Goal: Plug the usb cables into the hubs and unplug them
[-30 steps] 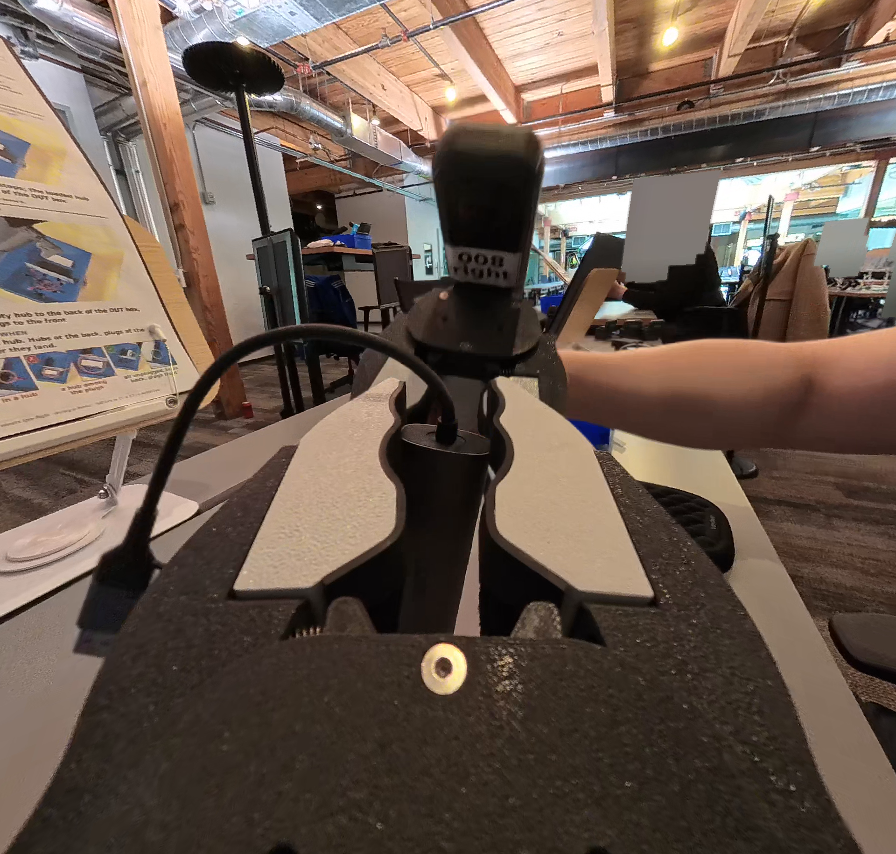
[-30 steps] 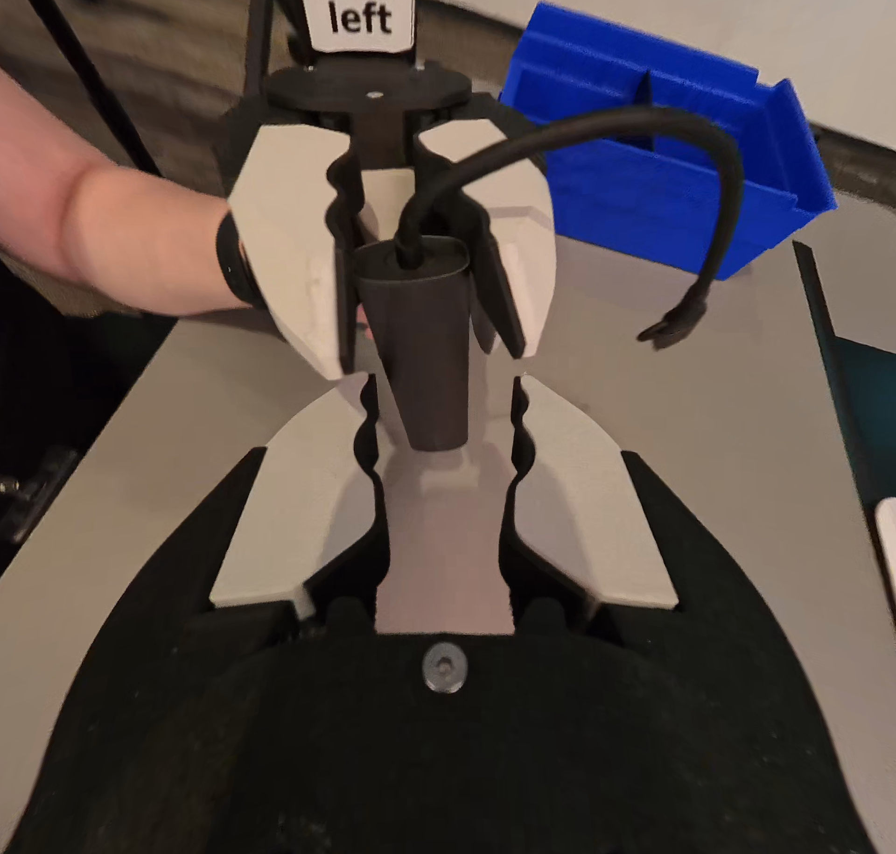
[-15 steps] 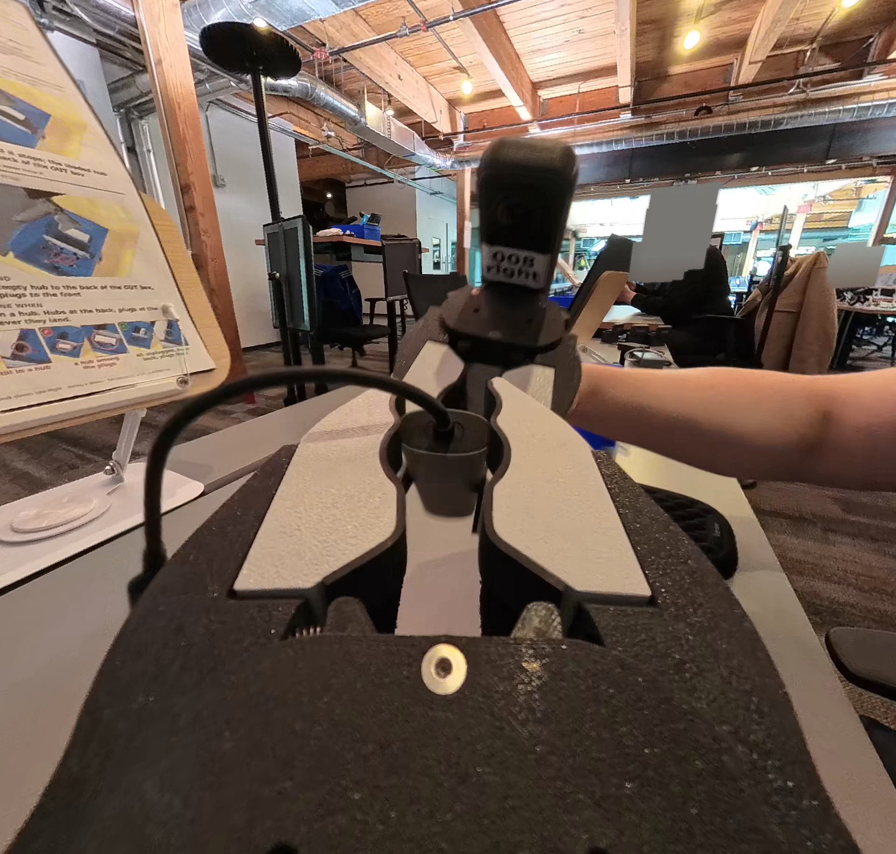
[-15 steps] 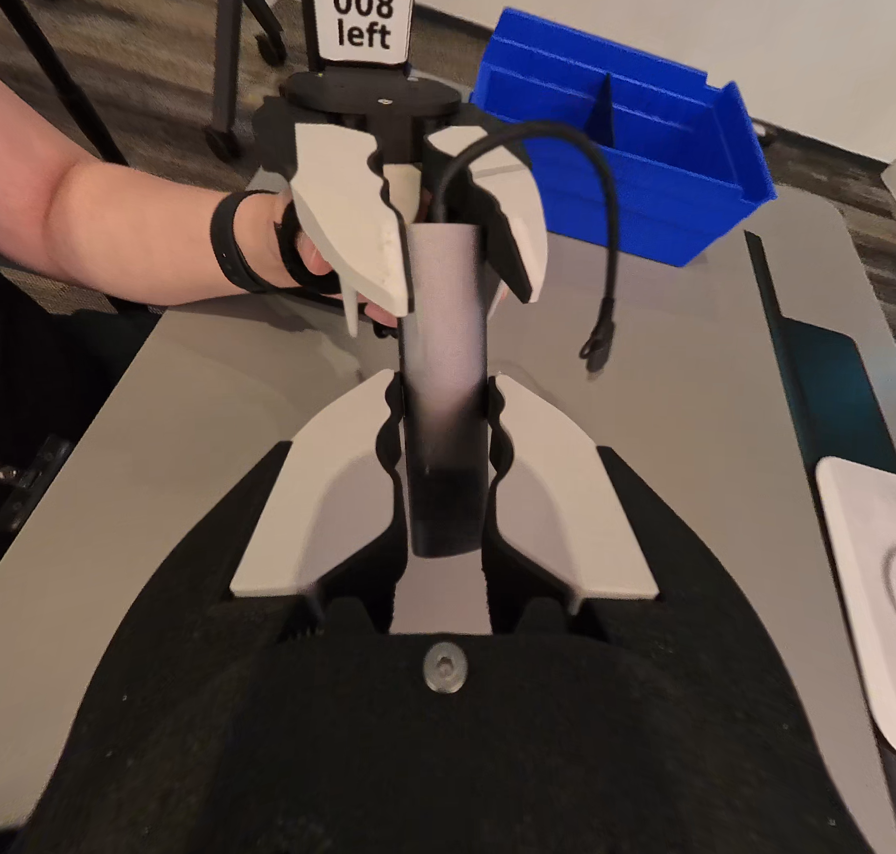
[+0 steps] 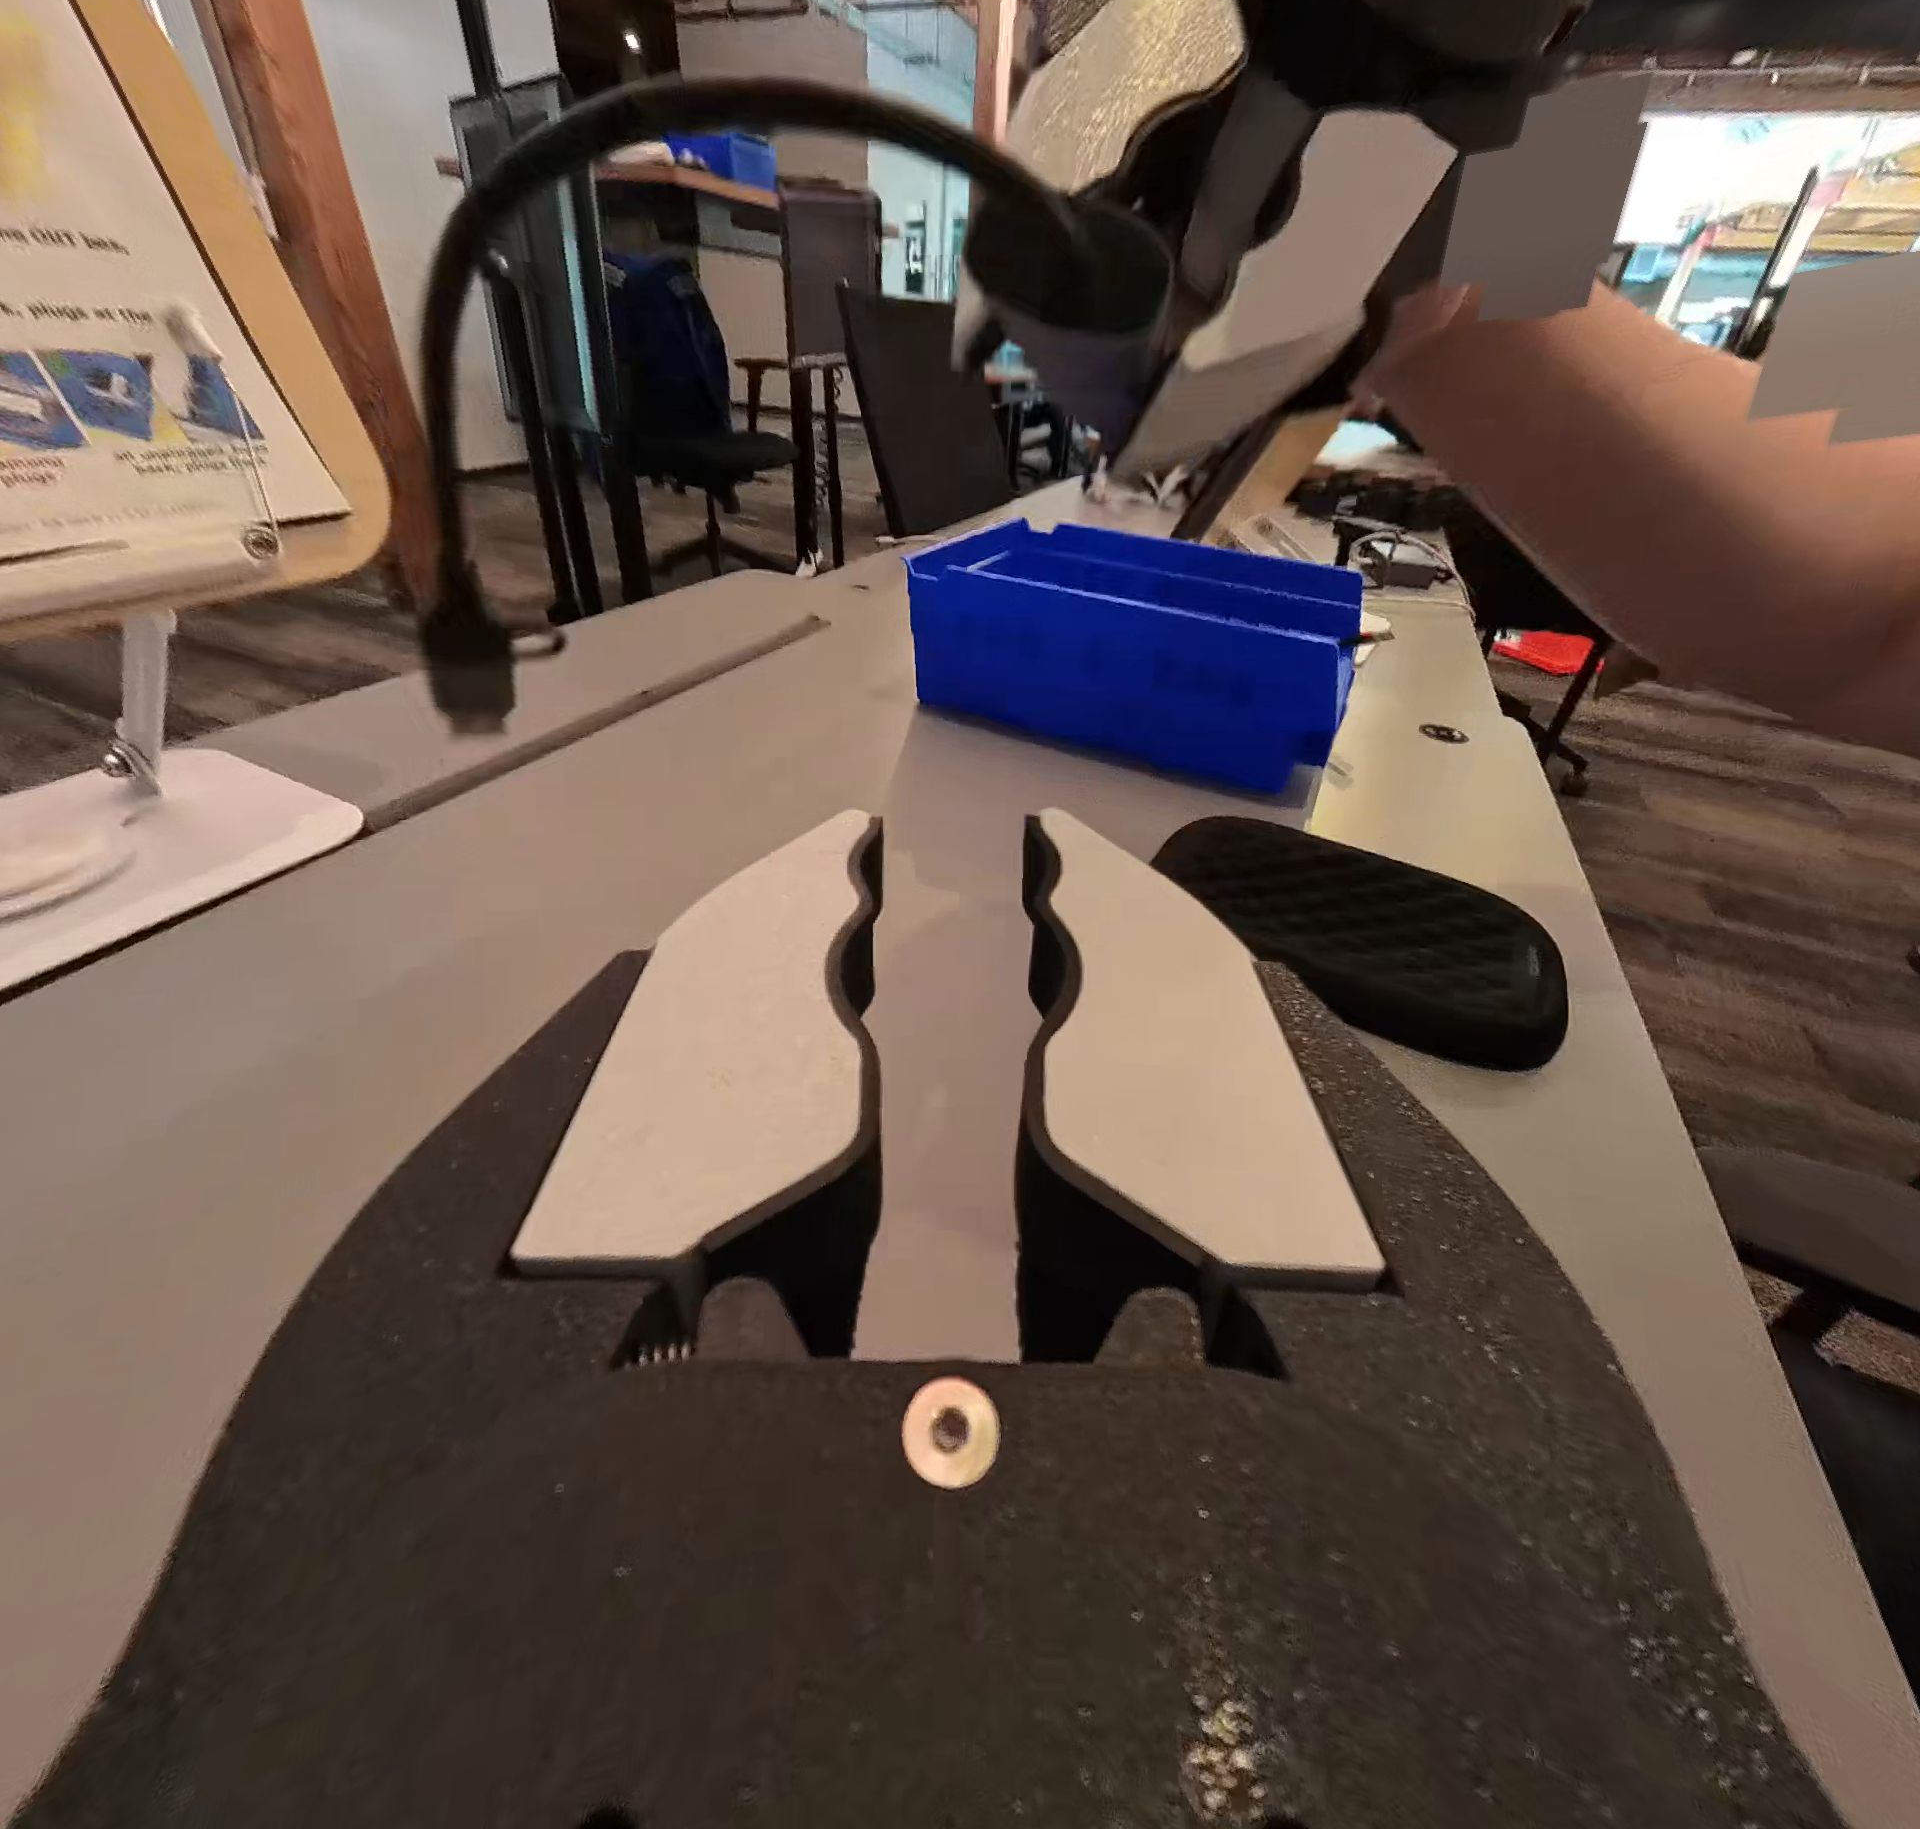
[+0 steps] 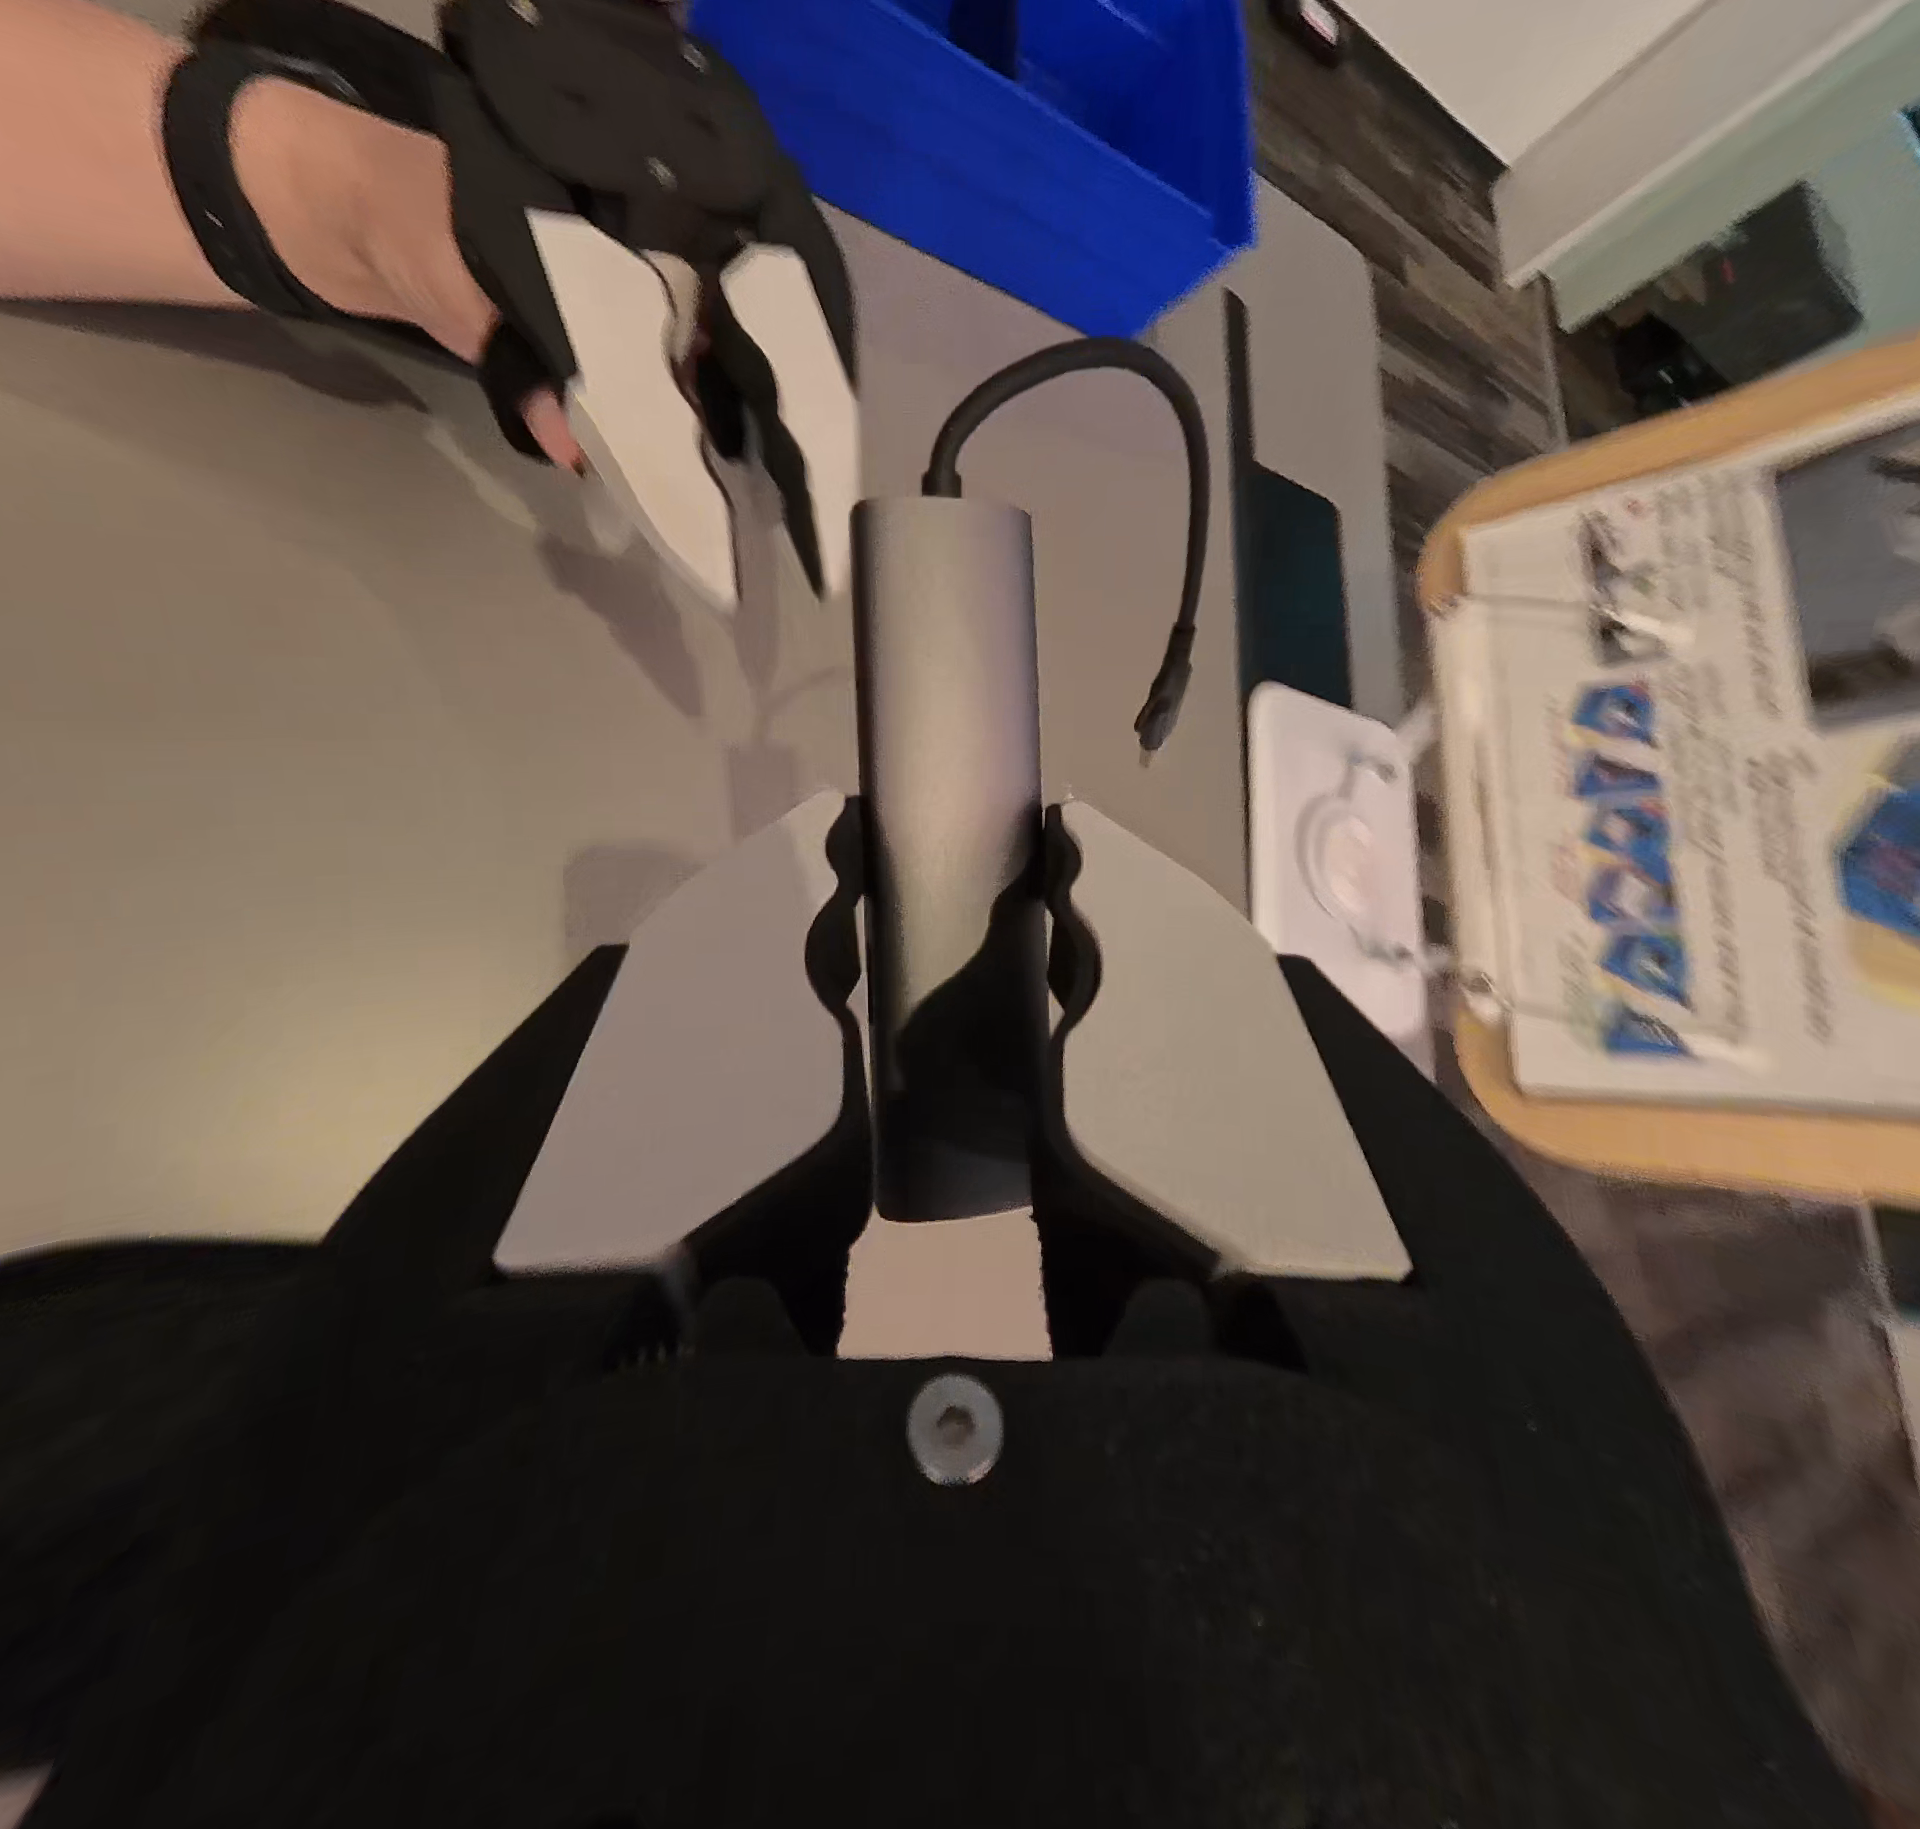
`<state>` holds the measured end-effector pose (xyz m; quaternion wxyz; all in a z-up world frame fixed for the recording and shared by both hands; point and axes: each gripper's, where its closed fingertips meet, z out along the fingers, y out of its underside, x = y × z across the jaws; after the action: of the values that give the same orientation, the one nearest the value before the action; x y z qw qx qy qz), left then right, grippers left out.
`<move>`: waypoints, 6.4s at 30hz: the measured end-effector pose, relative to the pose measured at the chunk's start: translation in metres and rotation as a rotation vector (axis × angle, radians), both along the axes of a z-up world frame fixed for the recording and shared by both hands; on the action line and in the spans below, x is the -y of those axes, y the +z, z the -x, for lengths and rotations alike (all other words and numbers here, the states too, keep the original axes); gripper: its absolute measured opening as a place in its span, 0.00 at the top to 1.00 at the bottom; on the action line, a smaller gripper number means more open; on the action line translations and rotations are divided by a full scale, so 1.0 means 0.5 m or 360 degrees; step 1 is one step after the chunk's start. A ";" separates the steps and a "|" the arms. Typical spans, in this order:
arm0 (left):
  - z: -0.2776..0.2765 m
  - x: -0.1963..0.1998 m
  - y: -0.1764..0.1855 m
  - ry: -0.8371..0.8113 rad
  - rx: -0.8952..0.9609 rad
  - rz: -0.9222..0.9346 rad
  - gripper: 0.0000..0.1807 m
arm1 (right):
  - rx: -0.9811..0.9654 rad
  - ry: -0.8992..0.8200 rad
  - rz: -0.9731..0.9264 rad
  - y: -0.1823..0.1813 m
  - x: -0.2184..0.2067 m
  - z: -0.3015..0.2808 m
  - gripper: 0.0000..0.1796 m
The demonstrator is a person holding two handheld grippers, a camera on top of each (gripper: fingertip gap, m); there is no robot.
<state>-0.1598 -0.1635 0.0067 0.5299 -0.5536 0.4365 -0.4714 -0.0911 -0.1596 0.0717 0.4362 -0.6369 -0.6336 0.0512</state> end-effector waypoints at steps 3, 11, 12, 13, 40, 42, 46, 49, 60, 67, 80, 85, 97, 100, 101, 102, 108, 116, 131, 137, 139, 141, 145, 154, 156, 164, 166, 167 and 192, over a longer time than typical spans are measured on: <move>0.002 0.008 0.016 0.0005 0.0064 -0.0061 0.90 | 0.0060 -0.0197 -0.0066 0.065 0.005 -0.131 0.82; -0.012 0.024 0.008 -0.0024 -0.0011 -0.0158 0.97 | 0.0096 -0.0823 0.0127 0.103 0.077 -0.533 0.82; -0.014 0.028 0.008 -0.0034 -0.0014 -0.0179 1.00 | 0.0099 -0.0884 0.0211 0.078 0.088 -0.571 0.82; -0.014 0.029 0.009 -0.0031 -0.0012 -0.0197 1.00 | 0.0119 -0.0952 0.0266 0.049 0.096 -0.608 0.82; -0.021 -0.004 -0.039 0.0052 -0.0163 -0.0186 1.00 | 0.0322 -0.1250 0.0863 -0.361 0.084 -0.803 0.79; -0.021 -0.003 -0.037 0.0050 -0.0158 -0.0186 1.00 | 0.0230 -0.1293 0.0753 -0.312 0.085 -0.805 0.77; -0.019 -0.009 -0.036 0.0080 -0.0157 -0.0163 1.00 | 0.0074 -0.1735 0.0422 -0.173 0.101 -0.902 0.77; -0.019 -0.011 -0.035 0.0095 -0.0154 -0.0158 1.00 | 0.0002 -0.2181 0.0589 -0.168 0.154 -1.001 0.74; -0.009 -0.038 -0.049 0.0272 -0.0297 -0.0041 1.00 | -0.0440 -0.2451 0.1291 -0.360 0.192 -0.996 0.97; 0.245 -0.100 -0.011 0.1327 -0.0775 -0.0179 0.96 | -0.0320 -0.2534 0.1398 -0.362 0.193 -0.995 0.98; 0.617 -0.213 -0.156 0.1763 -0.0895 0.0768 0.79 | -0.0369 -0.2538 0.1317 -0.362 0.190 -0.997 0.98; 0.615 -0.249 -0.218 0.1756 -0.1370 0.0623 0.96 | -0.0404 -0.2515 0.1296 -0.363 0.189 -0.998 0.98; 0.409 -0.266 -0.223 0.1640 -0.1512 0.0534 0.96 | -0.0385 -0.2489 0.1330 -0.363 0.189 -1.000 0.98; 0.337 -0.246 -0.223 0.1611 -0.1539 0.0483 0.95 | -0.0362 -0.2479 0.1353 -0.363 0.189 -1.000 0.98; 0.313 -0.238 -0.224 0.1591 -0.1561 0.0467 0.95 | -0.0353 -0.2476 0.1360 -0.363 0.189 -1.000 0.98; 0.290 -0.229 -0.225 0.1574 -0.1579 0.0456 0.95 | -0.0345 -0.2472 0.1366 -0.363 0.189 -1.000 0.98; 0.164 -0.171 -0.227 0.1480 -0.1620 0.0346 0.95 | -0.0305 -0.2466 0.1415 -0.363 0.190 -1.001 0.98; -0.004 -0.080 -0.233 0.1286 -0.1700 0.0164 0.88 | -0.0310 -0.2489 0.1436 -0.363 0.189 -1.002 0.98; -0.186 0.080 -0.077 0.0911 -0.1045 -0.0175 0.79 | -0.0562 -0.2598 0.1476 -0.360 0.194 -0.994 0.98; -0.031 0.112 -0.087 0.0769 -0.0974 0.0266 0.79 | -0.0665 -0.2599 0.1572 -0.343 0.193 -0.976 0.97; 0.041 0.107 -0.081 0.0839 -0.0910 0.0307 0.82 | -0.0683 -0.2599 0.1595 -0.336 0.192 -0.967 0.97; 0.117 0.097 -0.072 0.0960 -0.0856 0.0305 0.85 | -0.0695 -0.2602 0.1587 -0.326 0.187 -0.958 0.97; 0.246 0.091 -0.061 0.1139 -0.0813 0.0317 0.87 | -0.0735 -0.2571 0.1578 -0.295 0.173 -0.923 0.97; 0.392 0.088 -0.038 0.1295 -0.0645 0.0360 0.88 | -0.0678 -0.2458 0.1480 -0.140 0.109 -0.750 0.97; 0.415 0.094 -0.034 0.1312 -0.0613 0.0366 0.87 | -0.0614 -0.2406 0.1467 -0.095 0.083 -0.682 0.97; 0.525 0.128 -0.024 0.1408 -0.0484 0.0401 0.87 | -0.0410 -0.2023 0.1438 0.049 -0.072 -0.307 0.97; 0.562 0.135 -0.025 0.1457 -0.0468 0.0409 0.87 | -0.0384 -0.1905 0.1431 0.064 -0.120 -0.196 0.97; 0.583 0.139 -0.024 0.1485 -0.0457 0.0411 0.87 | -0.0378 -0.1839 0.1431 0.068 -0.143 -0.139 0.97; 0.887 0.154 -0.103 0.1926 -0.0422 0.0632 0.87 | -0.0124 -0.1427 0.1470 -0.303 -0.408 0.615 0.97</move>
<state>-0.6034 -0.2405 -0.0446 0.5308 -0.8427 0.0138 -0.0890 -0.3987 0.0446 -0.0798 0.1189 -0.9597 -0.2022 0.1545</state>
